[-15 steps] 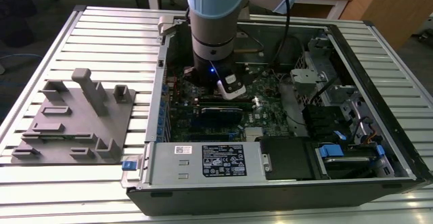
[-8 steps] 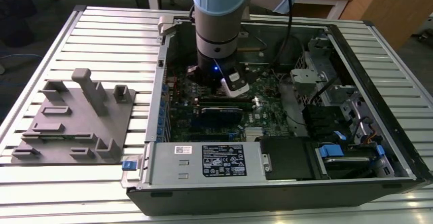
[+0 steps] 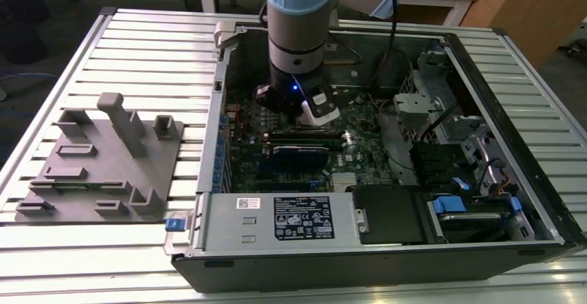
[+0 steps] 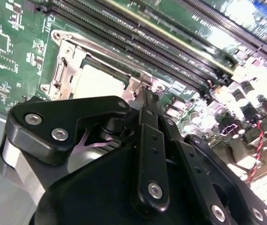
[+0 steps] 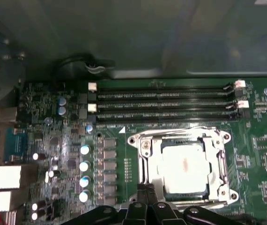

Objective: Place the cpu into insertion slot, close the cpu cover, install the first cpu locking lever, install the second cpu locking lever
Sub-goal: 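Install the second cpu locking lever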

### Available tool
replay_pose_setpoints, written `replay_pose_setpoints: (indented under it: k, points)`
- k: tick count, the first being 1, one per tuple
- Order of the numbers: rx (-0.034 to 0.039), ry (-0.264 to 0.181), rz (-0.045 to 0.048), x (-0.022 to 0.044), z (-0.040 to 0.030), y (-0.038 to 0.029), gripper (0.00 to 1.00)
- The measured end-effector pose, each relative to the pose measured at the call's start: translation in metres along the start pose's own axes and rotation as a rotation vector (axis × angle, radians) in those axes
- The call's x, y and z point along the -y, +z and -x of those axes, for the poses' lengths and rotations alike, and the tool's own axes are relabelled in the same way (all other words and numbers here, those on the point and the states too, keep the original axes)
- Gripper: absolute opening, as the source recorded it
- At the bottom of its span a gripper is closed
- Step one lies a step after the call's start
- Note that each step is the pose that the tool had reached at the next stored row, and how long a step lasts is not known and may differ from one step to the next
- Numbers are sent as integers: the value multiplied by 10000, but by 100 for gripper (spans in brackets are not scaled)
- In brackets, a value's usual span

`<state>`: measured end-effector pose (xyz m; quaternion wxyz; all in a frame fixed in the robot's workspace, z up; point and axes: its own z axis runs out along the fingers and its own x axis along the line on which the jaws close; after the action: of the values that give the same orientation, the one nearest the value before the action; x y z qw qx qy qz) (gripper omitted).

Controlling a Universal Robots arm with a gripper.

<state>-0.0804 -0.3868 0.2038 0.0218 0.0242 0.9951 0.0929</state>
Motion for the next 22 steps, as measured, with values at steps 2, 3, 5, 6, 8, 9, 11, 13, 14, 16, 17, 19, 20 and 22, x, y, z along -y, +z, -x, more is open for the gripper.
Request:
replay_pose_setpoints:
  k: [2, 3, 5, 6, 8, 9, 11, 13, 14, 16, 17, 19, 20, 22]
  points:
    - [1, -1, -6, -21, 10, 6, 10]
    - [0, -2, -9, -31, 14, 9, 10]
    - [1, -2, -12, -46, 41, 15, 10]
    - [1, -2, -17, -51, 61, 17, 10]
    - [2, -2, -36, -60, 88, 21, 10]
    - [3, -2, -45, -65, 106, 23, 10]
    - [3, -3, -60, -75, 143, 28, 10]
    - [4, -5, -90, -96, 166, 34, 10]
    - [5, -5, -114, -112, 174, 38, 10]
    - [7, -7, -162, -143, 188, 46, 10]
    - [8, -8, -186, -157, 195, 49, 10]
    - [10, -13, -238, -175, 219, 55, 10]
    - [12, -13, -262, -180, 233, 57, 10]
    - [15, -17, -329, -191, 256, 61, 10]
